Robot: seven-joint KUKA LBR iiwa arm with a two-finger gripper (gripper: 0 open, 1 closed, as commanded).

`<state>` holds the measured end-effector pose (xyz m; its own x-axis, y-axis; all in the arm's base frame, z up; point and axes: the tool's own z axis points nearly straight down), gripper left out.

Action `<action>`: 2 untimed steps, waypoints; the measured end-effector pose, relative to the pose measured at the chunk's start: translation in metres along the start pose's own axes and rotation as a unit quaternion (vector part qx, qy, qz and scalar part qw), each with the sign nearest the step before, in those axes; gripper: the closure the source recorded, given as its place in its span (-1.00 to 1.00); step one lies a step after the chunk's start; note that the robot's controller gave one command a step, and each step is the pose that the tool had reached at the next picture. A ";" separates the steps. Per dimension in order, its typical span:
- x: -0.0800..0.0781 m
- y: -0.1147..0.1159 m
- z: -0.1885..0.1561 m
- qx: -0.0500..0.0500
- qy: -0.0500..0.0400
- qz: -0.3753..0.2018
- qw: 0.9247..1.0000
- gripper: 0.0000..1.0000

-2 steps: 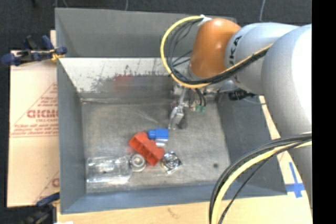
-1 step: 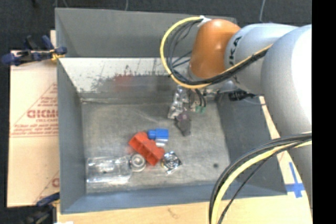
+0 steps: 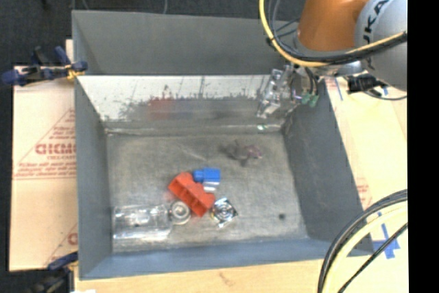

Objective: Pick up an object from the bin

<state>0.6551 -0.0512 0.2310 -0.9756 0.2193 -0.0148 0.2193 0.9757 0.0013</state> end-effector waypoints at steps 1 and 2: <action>0.015 -0.053 0.085 0.002 0.009 -0.045 0.999 1.00; 0.013 -0.050 0.080 0.001 0.005 -0.048 0.999 -1.00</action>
Offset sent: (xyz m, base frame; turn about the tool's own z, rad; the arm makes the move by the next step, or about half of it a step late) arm -0.0231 -0.0442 -0.0814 -0.0951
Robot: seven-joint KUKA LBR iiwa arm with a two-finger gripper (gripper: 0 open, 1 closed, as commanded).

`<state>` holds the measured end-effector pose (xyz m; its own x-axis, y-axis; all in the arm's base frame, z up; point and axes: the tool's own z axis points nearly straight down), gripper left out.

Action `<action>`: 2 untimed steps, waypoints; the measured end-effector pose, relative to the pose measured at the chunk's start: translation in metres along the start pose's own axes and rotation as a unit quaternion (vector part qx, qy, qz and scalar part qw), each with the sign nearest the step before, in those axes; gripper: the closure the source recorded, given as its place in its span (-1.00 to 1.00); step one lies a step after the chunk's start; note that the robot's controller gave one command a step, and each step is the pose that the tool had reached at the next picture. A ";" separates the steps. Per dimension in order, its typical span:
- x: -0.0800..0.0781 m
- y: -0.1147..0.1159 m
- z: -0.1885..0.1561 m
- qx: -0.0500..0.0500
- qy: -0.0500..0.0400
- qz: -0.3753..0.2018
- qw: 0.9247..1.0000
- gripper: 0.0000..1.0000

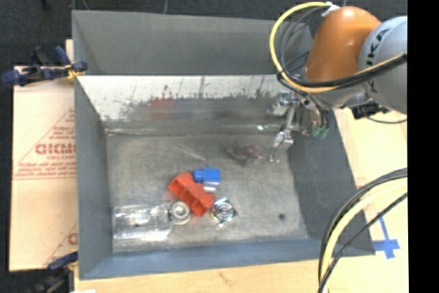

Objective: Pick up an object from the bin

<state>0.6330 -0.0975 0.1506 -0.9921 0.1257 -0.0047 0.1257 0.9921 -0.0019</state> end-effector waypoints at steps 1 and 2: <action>-0.013 0.083 0.032 -0.003 0.000 -0.006 1.000 -1.00; 0.006 0.066 0.064 -0.001 0.002 0.090 0.996 -1.00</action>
Offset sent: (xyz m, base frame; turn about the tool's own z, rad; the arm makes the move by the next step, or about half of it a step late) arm 0.0217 0.0759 -0.0316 -0.0033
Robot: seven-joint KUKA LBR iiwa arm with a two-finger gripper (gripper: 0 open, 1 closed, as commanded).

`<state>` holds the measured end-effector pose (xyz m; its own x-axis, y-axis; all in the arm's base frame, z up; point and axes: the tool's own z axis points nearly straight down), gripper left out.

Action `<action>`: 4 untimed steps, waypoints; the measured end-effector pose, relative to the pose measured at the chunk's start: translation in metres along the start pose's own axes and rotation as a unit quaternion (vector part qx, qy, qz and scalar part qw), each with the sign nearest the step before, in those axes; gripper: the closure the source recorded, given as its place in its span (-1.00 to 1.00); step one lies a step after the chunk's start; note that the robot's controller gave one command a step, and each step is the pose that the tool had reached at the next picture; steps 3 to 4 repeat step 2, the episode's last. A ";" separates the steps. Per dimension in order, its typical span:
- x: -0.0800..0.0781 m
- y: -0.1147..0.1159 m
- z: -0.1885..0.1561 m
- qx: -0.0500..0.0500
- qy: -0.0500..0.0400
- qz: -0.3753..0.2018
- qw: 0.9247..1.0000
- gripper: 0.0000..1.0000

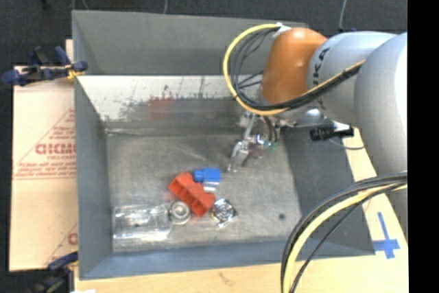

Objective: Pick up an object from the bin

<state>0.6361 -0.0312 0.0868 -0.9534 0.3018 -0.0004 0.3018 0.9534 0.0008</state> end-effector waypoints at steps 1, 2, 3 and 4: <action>-0.001 0.000 -0.001 0.001 -0.001 -0.002 1.000 1.00; -0.007 -0.004 -0.186 0.000 -0.007 -0.079 0.997 1.00; -0.007 -0.004 -0.186 0.000 -0.007 -0.079 0.997 1.00; -0.007 -0.004 -0.186 0.000 -0.007 -0.079 0.997 1.00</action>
Offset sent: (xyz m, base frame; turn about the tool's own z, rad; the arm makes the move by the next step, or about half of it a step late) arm 0.0000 0.0000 0.0000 0.0000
